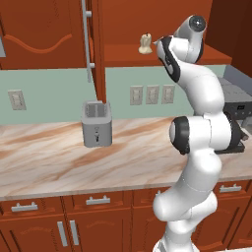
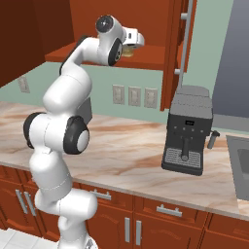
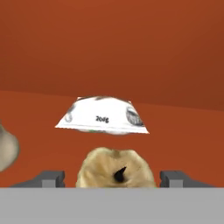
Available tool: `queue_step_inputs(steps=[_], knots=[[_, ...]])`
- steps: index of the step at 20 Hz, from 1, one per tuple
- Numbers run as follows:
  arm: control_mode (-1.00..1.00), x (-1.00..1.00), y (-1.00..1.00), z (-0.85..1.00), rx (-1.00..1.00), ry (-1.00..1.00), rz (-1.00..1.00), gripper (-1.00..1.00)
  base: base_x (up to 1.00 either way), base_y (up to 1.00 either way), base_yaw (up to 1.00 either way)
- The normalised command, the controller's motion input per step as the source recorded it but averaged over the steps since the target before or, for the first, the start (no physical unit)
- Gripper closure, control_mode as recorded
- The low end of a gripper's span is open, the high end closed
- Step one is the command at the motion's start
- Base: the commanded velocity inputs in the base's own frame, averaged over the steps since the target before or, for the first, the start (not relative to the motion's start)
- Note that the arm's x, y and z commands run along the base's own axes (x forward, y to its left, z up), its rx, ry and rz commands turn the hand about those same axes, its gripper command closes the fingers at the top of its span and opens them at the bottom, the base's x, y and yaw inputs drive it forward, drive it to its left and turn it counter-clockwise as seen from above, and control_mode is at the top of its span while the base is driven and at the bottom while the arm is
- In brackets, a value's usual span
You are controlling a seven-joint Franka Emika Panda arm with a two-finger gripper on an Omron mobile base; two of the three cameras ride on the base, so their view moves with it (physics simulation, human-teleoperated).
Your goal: Pick the candle and candle from the dining table and place them in the open cabinet. Close the cabinet after placing the objects.
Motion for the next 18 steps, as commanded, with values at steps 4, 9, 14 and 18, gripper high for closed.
queue_step_inputs(steps=[4, 9, 14, 18], knots=[[-1.00, 0.00, -0.05, 0.00, 0.00, 0.00, 0.02, -1.00, 0.00, 0.00, 0.00], [-1.00, -0.09, -0.02, 0.09, 0.00, -0.02, 0.03, -1.00, 0.00, 0.00, 0.00], [-1.00, -0.55, 0.00, 0.10, 0.00, -0.06, 0.02, -1.00, 0.00, 0.00, 0.00], [-1.00, -0.85, 0.00, 0.03, 0.00, -0.09, 0.01, -1.00, 0.00, 0.00, 0.00]])
